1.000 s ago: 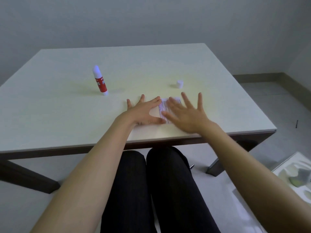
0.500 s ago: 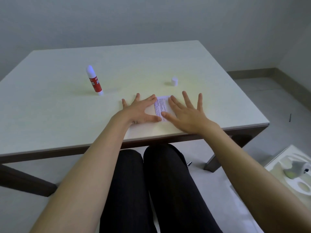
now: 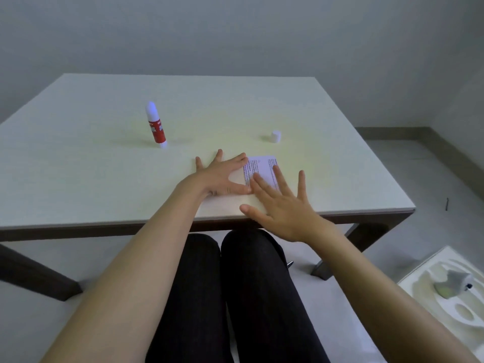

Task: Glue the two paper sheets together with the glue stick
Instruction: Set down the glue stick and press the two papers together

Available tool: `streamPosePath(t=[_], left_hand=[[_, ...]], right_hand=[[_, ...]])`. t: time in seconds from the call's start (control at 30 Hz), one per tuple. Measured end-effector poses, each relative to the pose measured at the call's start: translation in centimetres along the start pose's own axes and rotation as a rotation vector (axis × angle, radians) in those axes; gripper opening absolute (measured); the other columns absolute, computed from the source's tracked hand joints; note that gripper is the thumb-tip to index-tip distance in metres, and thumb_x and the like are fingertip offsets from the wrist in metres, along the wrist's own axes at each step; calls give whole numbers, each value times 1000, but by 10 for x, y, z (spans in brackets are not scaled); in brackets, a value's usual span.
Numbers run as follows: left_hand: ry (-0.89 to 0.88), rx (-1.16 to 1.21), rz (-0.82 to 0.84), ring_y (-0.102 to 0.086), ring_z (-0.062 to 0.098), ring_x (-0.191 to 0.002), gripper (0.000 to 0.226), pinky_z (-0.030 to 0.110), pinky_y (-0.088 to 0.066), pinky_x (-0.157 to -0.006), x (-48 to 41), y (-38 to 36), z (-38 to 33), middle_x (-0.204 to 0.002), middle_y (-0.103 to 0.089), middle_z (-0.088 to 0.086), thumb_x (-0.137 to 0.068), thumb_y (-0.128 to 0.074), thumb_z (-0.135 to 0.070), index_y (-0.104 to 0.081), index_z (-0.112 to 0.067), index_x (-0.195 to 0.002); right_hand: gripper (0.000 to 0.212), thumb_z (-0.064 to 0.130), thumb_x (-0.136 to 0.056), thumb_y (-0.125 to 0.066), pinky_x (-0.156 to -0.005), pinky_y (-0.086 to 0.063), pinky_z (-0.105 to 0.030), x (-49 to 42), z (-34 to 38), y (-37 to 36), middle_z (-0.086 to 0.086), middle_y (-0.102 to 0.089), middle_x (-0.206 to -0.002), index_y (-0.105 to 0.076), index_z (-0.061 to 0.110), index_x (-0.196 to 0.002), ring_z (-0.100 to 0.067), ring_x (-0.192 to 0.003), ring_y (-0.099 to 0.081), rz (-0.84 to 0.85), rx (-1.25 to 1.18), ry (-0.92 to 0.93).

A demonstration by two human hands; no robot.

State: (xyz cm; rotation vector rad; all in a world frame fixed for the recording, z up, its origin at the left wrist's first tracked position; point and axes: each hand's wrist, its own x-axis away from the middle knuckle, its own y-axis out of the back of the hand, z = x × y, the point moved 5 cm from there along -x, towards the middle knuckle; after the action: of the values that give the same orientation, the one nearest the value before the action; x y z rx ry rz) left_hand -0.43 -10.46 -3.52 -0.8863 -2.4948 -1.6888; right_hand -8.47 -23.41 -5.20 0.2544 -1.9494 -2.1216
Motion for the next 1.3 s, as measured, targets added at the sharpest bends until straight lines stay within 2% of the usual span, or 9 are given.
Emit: streamPosePath(t=[0.07,0.17,0.33,0.53,0.77,1.1,1.2,1.27,1.3], left_hand=[[4,-8,8,21,20,-144,87,64,20,-106,0,0,0,-156,4,-27,-79,-56,-60,-7,-37,-148],[9,-17,14,21,20,-144,87,64,18,-106,0,1,-2,-156,4,-27,-80,-56,-59,-6,-38,-148],[15,2,43,19,18,-145,85,64,15,-108,0,6,-3,-157,0,-25,-81,-59,-52,-9,-36,-148],[29,-100,60,15,18,-146,95,63,14,-109,3,12,-7,-159,0,-18,-76,-61,-60,-4,-35,-149],[47,-162,51,7,15,-147,92,56,7,-115,18,25,12,-160,-4,-14,-80,-58,-58,-6,-29,-150],[62,42,-101,-10,12,-146,79,30,-13,-115,41,37,53,-158,-19,-9,-82,-65,-43,-26,-23,-147],[71,150,-283,-39,13,-135,64,22,-27,-104,48,46,66,-145,-45,-6,-79,-70,-37,-47,-22,-137],[68,323,-587,-60,14,-114,39,19,-41,-89,57,61,74,-118,-66,-7,-80,-71,-31,-65,-20,-117],[81,396,-769,-64,14,-105,31,20,-45,-81,62,71,79,-107,-67,-8,-80,-70,-27,-67,-19,-110]], right_hand=[[101,80,-63,23,-102,27,-63,-13,-20,7,16,13,-159,5,32,-150,-23,-143,27,55,20,-40],[82,72,-83,0,-106,24,-61,-33,-41,19,14,8,-161,4,27,-151,-24,-145,23,88,-7,-223],[99,83,-69,8,-100,32,-56,-27,13,-4,13,7,-161,3,27,-151,-21,-146,21,9,-39,-52],[85,72,-82,0,-105,25,-61,-37,-34,12,8,4,-162,1,22,-152,-26,-147,15,21,21,-272],[61,46,-98,-10,-101,26,-63,-52,11,3,6,7,-162,4,21,-151,-25,-147,16,12,69,-74],[60,43,-99,-11,-104,23,-64,-82,58,5,1,8,-162,3,16,-151,-23,-148,9,50,21,3],[61,45,-99,-10,-105,22,-63,-80,58,3,2,7,-162,2,17,-152,-23,-148,9,35,4,10],[61,45,-99,-11,-106,22,-63,-78,57,4,2,7,-162,3,17,-152,-22,-148,9,39,-2,14],[61,44,-99,-11,-106,21,-63,-77,57,5,2,8,-162,3,17,-152,-23,-148,9,37,-7,17]])
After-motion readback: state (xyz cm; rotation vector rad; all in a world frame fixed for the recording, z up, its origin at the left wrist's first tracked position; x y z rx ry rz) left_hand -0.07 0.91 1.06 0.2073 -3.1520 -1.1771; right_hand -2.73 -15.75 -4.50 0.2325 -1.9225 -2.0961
